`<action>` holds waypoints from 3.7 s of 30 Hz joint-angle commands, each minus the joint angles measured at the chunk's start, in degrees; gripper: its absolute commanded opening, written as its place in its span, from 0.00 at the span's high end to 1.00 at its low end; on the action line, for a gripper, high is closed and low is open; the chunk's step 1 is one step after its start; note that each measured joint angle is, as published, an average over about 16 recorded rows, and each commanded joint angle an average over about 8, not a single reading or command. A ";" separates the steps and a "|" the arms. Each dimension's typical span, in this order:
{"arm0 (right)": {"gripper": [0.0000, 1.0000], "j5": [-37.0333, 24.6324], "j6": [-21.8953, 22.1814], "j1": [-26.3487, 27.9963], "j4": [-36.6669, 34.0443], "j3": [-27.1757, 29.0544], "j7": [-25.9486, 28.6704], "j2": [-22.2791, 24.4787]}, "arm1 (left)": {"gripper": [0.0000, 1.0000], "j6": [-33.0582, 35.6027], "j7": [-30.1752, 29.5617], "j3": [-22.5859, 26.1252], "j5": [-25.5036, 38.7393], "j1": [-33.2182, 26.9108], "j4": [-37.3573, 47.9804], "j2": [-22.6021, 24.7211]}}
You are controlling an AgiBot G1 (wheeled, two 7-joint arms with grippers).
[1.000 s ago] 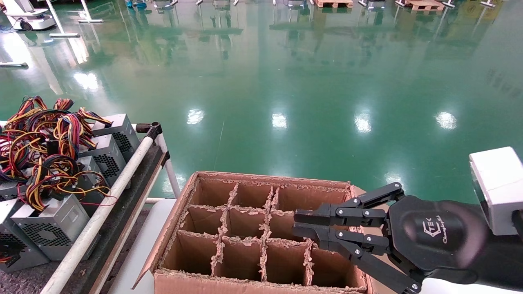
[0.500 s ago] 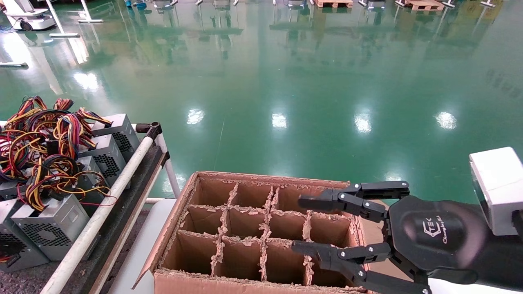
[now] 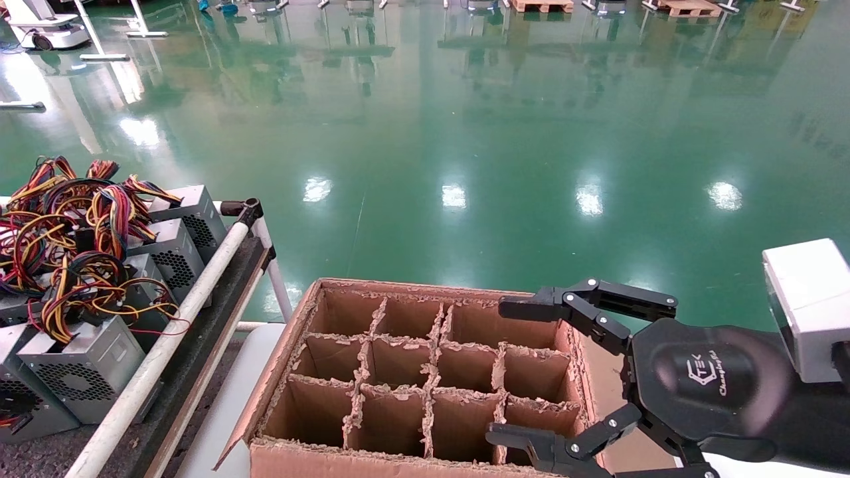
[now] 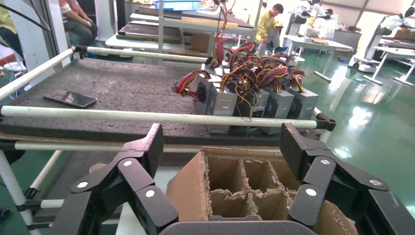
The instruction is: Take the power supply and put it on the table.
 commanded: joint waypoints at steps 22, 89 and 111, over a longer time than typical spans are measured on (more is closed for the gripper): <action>0.00 0.01 0.02 -0.01 -0.02 -0.01 -0.01 0.00 | 0.00 0.07 -0.39 -2.91 -0.23 4.27 -1.84 -1.18; 0.00 0.03 0.02 0.00 -0.04 -0.03 -0.03 0.00 | 0.00 -5.40 2.11 6.74 10.83 0.48 -3.89 2.72; 0.00 0.04 0.03 0.01 -0.04 -0.05 -0.03 0.01 | 0.00 -2.69 -5.04 9.18 13.75 -4.41 -8.71 -0.71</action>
